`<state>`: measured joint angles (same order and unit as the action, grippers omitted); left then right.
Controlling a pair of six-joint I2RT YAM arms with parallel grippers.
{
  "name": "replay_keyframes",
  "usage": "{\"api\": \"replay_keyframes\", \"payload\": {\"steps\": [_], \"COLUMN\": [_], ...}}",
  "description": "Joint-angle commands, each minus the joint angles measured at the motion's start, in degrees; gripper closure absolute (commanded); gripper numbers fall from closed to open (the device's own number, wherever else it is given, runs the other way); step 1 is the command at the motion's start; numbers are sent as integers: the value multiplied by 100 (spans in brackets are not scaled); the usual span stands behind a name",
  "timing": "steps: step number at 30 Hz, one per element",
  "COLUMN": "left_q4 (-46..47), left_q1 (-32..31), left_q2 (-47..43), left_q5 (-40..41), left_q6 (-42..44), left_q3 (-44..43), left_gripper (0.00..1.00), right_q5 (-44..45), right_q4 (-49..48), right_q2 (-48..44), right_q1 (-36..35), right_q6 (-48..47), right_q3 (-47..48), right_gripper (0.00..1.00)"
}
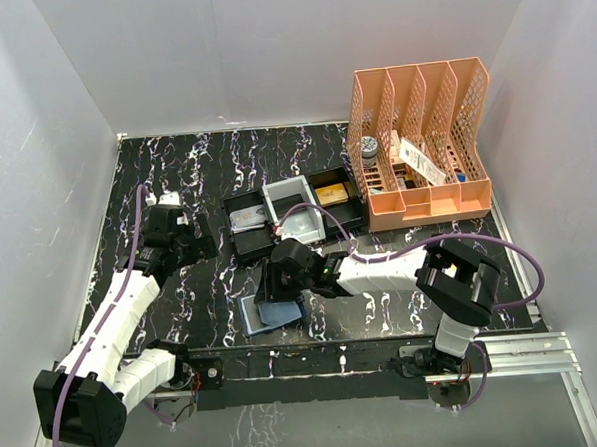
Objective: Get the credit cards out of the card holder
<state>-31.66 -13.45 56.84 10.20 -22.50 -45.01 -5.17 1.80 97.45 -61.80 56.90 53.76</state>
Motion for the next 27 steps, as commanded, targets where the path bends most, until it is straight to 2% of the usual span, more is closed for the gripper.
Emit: {"api": "replay_keyframes", "payload": {"steps": [1, 5, 9, 12, 18, 27], "left_q4": [22, 15, 25, 20, 20, 20], "left_q1": [16, 12, 18, 17, 13, 16], "left_q2": [-35, -24, -13, 5, 27, 41], "left_q5": [-68, -68, -72, -87, -99, -107], "left_q6": [71, 74, 79, 80, 88, 88], "left_q3": [-76, -74, -74, -84, -74, -70], "left_gripper": [1, 1, 1, 1, 1, 1], "right_q5": [-171, -248, -334, -223, -187, -109], "right_q4": [-426, -322, -294, -159, -246, -243], "right_q2": [-46, 81, 157, 150, -97, -491], "right_q1": [41, 46, 55, 55, 130, 372], "right_q6": [-31, -11, -36, -47, -56, 49], "right_q3": [-24, 27, 81, 132, -67, -409], "right_gripper": [65, 70, 63, 65, 73, 71]}}
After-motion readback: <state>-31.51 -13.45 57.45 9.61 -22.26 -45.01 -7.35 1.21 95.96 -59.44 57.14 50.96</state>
